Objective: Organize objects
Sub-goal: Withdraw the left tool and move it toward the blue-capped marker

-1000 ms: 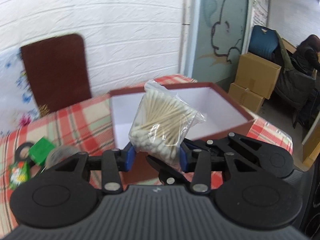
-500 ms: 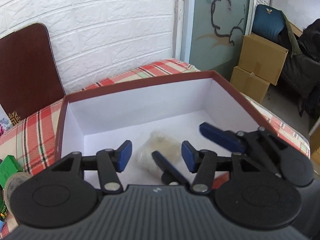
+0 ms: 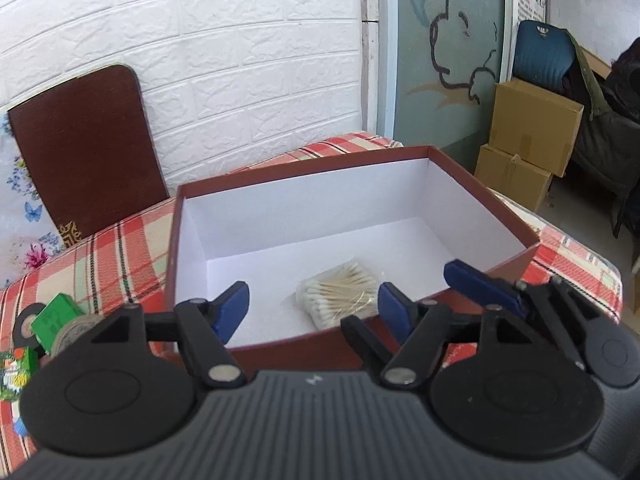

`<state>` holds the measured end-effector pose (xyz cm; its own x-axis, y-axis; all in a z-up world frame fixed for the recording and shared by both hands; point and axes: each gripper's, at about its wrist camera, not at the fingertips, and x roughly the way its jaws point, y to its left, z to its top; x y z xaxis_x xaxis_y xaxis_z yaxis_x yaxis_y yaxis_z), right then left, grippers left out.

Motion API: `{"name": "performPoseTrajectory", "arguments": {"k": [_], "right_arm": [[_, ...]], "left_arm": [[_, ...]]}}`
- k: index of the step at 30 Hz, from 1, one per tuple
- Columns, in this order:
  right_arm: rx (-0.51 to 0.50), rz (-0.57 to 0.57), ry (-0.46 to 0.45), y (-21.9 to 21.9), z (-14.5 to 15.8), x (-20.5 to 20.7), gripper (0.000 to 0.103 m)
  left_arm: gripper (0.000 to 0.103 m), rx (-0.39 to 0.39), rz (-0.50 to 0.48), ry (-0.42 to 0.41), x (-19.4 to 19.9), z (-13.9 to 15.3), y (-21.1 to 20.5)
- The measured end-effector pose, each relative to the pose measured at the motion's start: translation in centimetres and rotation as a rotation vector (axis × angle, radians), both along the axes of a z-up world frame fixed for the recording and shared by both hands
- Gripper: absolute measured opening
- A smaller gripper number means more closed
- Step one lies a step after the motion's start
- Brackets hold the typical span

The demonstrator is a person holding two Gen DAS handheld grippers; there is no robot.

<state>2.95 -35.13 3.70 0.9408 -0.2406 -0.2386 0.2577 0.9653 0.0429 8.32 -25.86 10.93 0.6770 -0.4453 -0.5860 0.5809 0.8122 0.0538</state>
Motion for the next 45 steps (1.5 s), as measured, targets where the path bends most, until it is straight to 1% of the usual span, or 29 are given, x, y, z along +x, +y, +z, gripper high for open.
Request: {"name": "performPoseTrajectory", "arguments": {"k": [1,4,11,16,20,32,36,41,42,45], "right_arm": [[0.009,0.002,-0.006,0.4,0.0,-0.5,0.071],[0.056,0.040,0.022,1.8,-0.4,-1.6,0.071],[0.077,0.168,0.142,6.6,-1.8,-1.5,0.071],[0.024,0.270,0.217,10.5,-2.5,-0.9,0.071],[-0.015,0.324,0.272,12.9,-3.1,-0.3,0.071],[-0.060,0.398,0.429,17.8,-5.1,1.6,0.071],[-0.087,0.404,0.434,19.8,-5.5,0.3,0.072],[-0.091,0.410,0.438,21.2,-5.4,0.7,0.073],[-0.094,0.407,0.440,21.4,-5.4,1.3,0.077],[-0.088,0.422,0.449,22.2,-5.4,2.5,0.078]], "left_arm": [[0.075,-0.002,0.006,0.007,-0.2,0.1,0.4],[0.075,0.011,0.033,0.024,-0.6,-0.2,1.7],[0.076,0.021,0.108,0.067,-1.6,-1.7,6.1],[0.077,0.012,0.188,0.085,-1.6,-2.6,10.2],[0.077,0.017,0.256,0.095,-1.4,-3.7,13.3],[0.079,0.024,0.406,0.110,-0.9,-6.9,20.9],[0.079,0.014,0.471,0.123,-0.3,-8.1,24.0],[0.080,-0.012,0.588,0.146,0.8,-9.7,28.6],[0.082,-0.016,0.609,0.132,0.9,-9.9,29.4],[0.087,-0.008,0.671,0.086,1.2,-10.2,31.6]]}}
